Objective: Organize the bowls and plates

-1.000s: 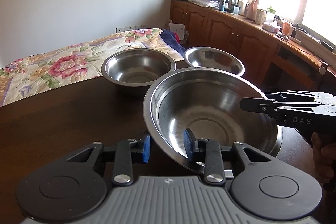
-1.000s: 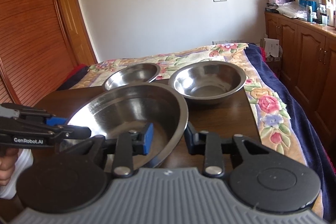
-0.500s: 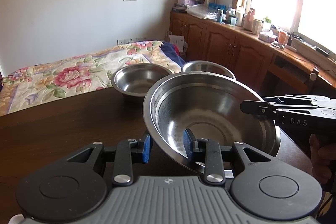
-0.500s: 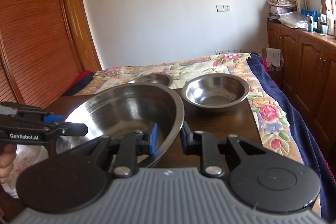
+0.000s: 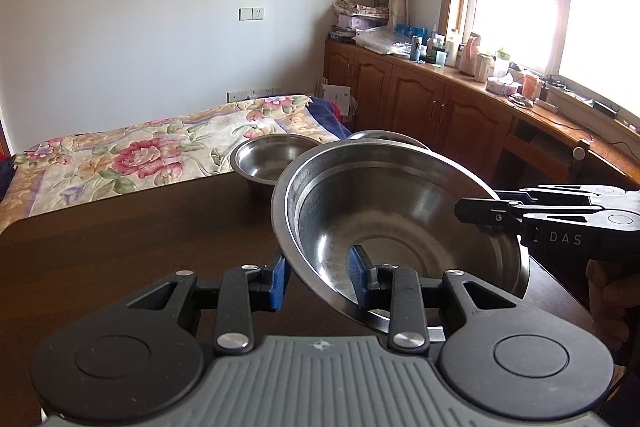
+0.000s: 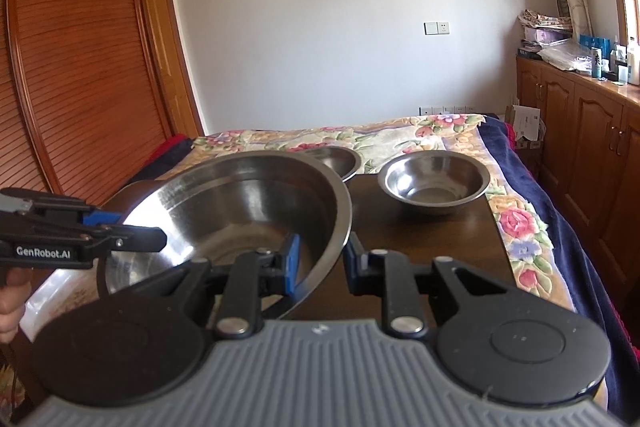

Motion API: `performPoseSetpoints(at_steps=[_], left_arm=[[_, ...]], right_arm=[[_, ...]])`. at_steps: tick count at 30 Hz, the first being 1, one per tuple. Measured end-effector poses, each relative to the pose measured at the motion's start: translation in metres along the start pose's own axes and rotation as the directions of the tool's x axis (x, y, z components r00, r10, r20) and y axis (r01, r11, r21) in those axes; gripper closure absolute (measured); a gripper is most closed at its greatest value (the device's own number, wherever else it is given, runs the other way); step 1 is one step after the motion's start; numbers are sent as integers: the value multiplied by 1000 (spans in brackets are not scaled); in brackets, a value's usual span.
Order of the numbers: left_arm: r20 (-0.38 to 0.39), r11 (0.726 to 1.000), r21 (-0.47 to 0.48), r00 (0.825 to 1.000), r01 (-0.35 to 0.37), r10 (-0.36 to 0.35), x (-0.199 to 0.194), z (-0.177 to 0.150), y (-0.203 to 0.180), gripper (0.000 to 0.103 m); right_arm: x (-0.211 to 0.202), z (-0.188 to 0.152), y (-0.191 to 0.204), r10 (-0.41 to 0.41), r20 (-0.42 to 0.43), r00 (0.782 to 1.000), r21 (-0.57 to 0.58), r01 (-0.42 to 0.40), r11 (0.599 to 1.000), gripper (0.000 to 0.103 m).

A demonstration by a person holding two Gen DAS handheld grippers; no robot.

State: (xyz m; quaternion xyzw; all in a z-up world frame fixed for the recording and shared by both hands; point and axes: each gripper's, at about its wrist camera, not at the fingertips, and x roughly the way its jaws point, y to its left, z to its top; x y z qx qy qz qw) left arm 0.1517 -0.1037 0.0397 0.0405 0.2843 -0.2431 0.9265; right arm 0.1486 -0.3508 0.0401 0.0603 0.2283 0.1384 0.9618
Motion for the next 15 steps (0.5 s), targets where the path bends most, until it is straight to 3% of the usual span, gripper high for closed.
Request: performPoseSetpoints(at_steps=[15], left_arm=[[-49, 999, -34, 999, 13, -15, -14, -43, 2, 69]], right_arm=[[-11, -31, 16, -7, -41, 999, 5, 7, 1000, 77]])
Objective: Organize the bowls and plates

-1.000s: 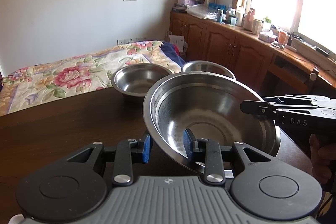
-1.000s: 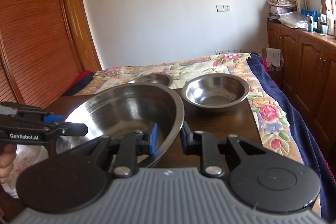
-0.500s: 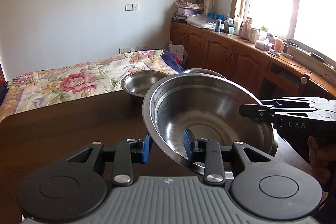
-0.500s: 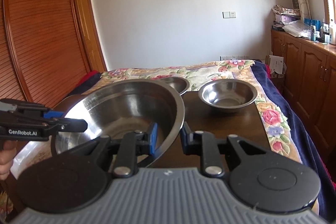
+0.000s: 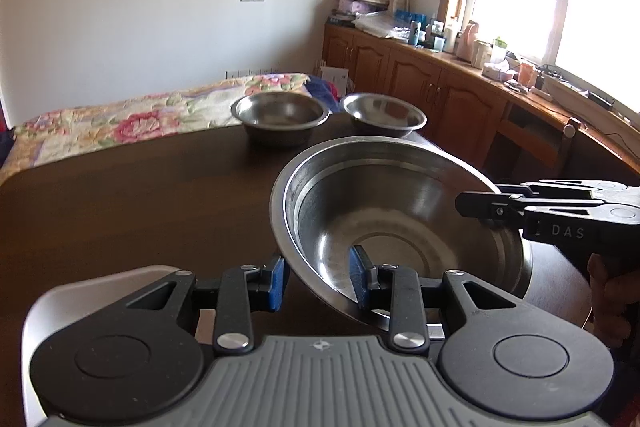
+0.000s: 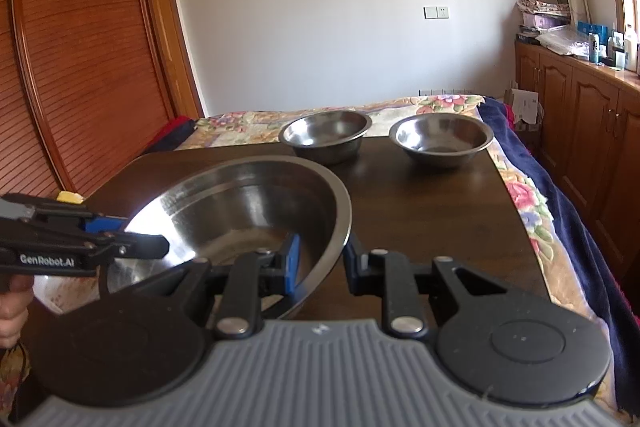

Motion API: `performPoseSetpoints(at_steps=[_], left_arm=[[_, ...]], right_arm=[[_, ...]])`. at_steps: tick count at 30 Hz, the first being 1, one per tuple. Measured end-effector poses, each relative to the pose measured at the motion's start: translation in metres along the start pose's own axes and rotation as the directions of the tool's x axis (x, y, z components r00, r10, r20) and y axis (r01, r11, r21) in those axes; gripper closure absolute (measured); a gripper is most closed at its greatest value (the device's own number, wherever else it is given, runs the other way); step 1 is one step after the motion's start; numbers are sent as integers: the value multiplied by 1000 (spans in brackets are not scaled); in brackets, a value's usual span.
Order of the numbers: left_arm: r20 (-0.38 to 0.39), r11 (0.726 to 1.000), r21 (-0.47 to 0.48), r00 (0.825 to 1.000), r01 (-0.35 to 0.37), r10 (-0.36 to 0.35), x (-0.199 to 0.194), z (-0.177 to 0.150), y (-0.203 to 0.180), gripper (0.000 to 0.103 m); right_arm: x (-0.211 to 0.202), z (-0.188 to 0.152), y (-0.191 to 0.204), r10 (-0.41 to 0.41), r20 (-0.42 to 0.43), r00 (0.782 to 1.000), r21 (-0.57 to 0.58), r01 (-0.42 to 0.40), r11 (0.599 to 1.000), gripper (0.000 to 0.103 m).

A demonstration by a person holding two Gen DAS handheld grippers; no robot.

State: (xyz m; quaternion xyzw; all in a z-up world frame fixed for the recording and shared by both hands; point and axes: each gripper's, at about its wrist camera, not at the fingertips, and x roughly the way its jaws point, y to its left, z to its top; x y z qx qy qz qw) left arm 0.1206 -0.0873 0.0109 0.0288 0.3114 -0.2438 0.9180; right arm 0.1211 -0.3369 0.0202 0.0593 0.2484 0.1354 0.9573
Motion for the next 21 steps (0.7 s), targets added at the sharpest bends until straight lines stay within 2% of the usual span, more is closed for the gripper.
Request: performPoseSetpoints(at_steps=[21], left_arm=[[-17, 1000, -27, 1000, -1, 0, -14, -29, 4, 69]], right_arm=[[-7, -22, 17, 24, -32, 999, -2, -24, 1000, 77]])
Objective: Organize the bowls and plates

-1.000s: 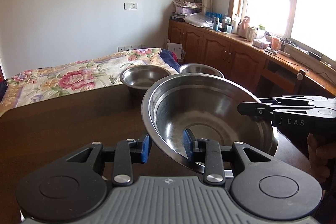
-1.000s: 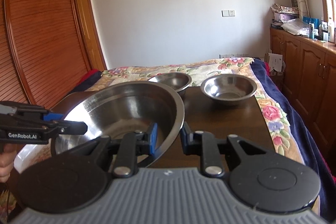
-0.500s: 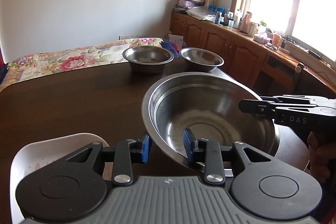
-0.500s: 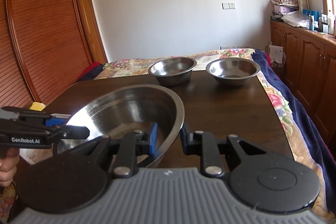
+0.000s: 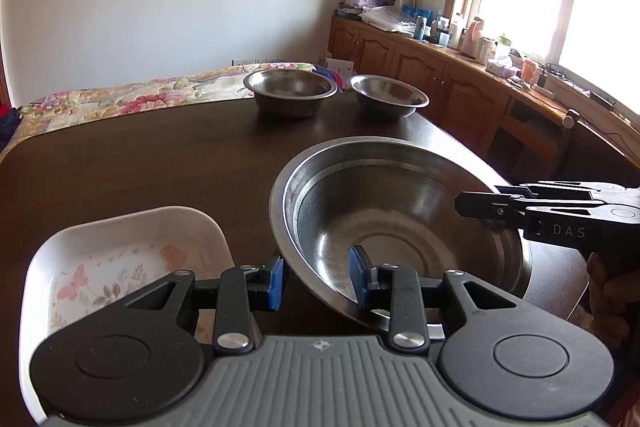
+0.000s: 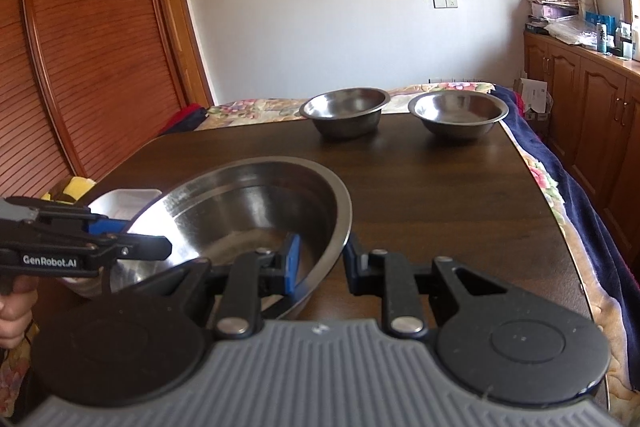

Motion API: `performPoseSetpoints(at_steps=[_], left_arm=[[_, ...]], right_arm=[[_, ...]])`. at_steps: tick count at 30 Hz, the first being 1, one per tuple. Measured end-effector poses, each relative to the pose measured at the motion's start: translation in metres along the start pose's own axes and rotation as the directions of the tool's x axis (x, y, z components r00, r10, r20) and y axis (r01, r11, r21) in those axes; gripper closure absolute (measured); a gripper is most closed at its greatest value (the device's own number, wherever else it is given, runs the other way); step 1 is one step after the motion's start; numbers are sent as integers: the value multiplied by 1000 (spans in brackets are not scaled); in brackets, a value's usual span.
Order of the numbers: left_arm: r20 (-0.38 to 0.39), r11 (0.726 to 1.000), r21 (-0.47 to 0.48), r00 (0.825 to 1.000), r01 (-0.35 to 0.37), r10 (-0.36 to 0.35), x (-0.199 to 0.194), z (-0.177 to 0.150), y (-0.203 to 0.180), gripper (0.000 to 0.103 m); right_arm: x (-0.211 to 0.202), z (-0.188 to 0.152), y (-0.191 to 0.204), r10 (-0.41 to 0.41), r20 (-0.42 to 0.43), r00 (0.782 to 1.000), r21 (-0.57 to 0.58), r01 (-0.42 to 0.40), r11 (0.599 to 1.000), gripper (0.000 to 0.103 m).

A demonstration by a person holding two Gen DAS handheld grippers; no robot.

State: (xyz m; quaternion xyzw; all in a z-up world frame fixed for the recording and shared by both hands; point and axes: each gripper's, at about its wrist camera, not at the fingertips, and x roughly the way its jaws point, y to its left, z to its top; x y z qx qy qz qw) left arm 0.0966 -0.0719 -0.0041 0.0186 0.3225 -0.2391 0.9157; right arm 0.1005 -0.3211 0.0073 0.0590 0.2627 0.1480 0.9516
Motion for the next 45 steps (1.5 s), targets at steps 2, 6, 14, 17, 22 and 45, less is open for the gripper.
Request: performPoseSetpoints(at_steps=[2, 6, 14, 17, 22, 45], left_arm=[[-5, 1000, 1, 1000, 0, 0, 1, -1, 0, 69], [-8, 1000, 5, 1000, 2, -2, 2, -2, -1, 69], [-6, 1000, 4, 1000, 6, -6, 2, 0, -1, 69], [-4, 1000, 2, 1000, 9, -9, 3, -1, 1, 69], [-3, 1000, 5, 1000, 4, -4, 4, -2, 2, 68], [68, 995, 12, 993, -98, 97, -7, 37, 28, 66]], right_arm=[[2, -1, 0, -2, -5, 1000, 3, 2, 1000, 77], [2, -3, -1, -6, -2, 1000, 17, 6, 1000, 77], [2, -5, -2, -1, -7, 1000, 17, 1, 1000, 77], [2, -4, -2, 2, -7, 1000, 17, -2, 1000, 77], [1, -4, -2, 7, -4, 1000, 19, -7, 1000, 76], [-6, 52, -17, -6, 125, 992, -79, 16, 997, 76]])
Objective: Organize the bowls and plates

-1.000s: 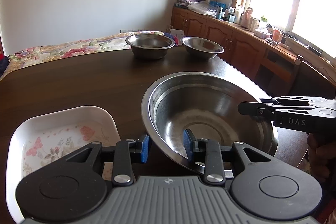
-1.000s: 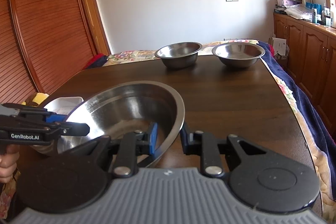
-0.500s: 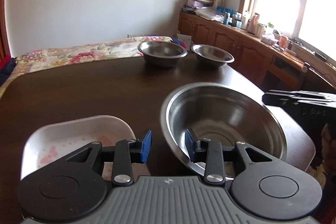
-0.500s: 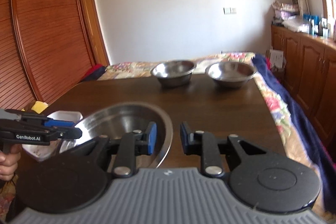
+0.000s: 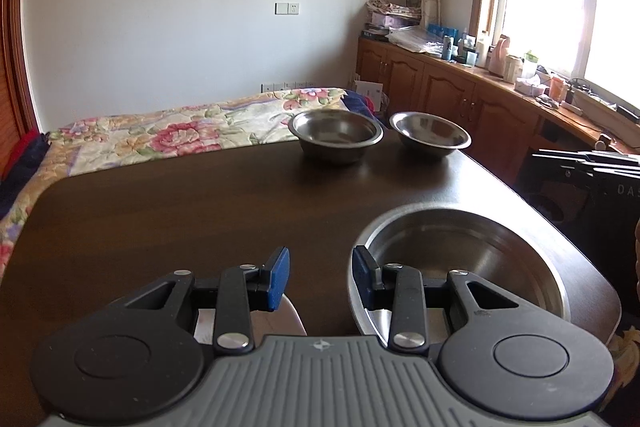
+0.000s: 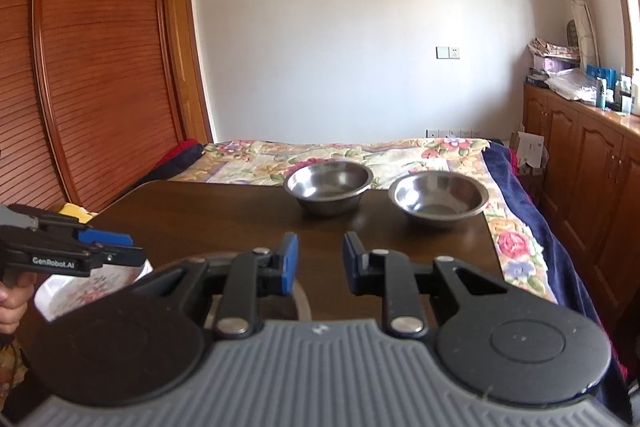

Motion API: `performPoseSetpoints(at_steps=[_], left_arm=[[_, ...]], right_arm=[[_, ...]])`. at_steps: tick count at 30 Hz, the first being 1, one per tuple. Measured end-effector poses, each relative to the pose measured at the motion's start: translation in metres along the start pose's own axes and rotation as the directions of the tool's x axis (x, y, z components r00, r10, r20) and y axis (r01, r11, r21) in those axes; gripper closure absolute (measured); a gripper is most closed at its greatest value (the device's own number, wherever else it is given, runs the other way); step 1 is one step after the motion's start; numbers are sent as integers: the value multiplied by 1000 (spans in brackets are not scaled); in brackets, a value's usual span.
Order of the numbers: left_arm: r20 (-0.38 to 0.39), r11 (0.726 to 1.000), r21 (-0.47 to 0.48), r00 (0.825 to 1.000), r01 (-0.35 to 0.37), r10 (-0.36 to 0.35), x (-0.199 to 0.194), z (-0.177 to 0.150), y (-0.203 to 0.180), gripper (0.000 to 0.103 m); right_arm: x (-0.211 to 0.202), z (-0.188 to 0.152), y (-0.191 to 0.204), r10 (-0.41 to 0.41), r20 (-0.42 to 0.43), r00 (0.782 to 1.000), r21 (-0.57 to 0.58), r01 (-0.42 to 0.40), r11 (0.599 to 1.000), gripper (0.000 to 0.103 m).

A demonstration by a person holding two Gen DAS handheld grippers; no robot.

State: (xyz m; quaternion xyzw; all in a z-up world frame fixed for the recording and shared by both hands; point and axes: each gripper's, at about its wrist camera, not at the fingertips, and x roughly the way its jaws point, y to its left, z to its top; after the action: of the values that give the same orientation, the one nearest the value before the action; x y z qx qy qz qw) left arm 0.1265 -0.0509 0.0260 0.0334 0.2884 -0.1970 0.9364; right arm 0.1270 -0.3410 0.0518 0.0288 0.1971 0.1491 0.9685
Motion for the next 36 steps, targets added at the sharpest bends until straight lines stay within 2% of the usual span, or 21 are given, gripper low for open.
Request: performPoseSetpoints(at_steps=[5, 15, 25, 33, 36], left_arm=[[7, 1000, 4, 1000, -16, 16, 9, 16, 6, 66], [11, 1000, -2, 1000, -15, 15, 39, 48, 9, 66], [31, 999, 40, 999, -19, 18, 64, 78, 4, 63], [13, 999, 37, 1000, -15, 15, 102, 97, 7, 63], [-5, 999, 39, 1000, -29, 30, 119, 100, 10, 63]], right_arm=[[12, 12, -6, -18, 1, 1000, -50, 18, 999, 76], [40, 31, -33, -29, -6, 1000, -48, 28, 998, 76], [77, 47, -43, -19, -33, 999, -60, 17, 998, 76], [117, 57, -41, -20, -65, 998, -81, 15, 997, 76], [130, 57, -41, -23, -81, 996, -81, 16, 997, 73]])
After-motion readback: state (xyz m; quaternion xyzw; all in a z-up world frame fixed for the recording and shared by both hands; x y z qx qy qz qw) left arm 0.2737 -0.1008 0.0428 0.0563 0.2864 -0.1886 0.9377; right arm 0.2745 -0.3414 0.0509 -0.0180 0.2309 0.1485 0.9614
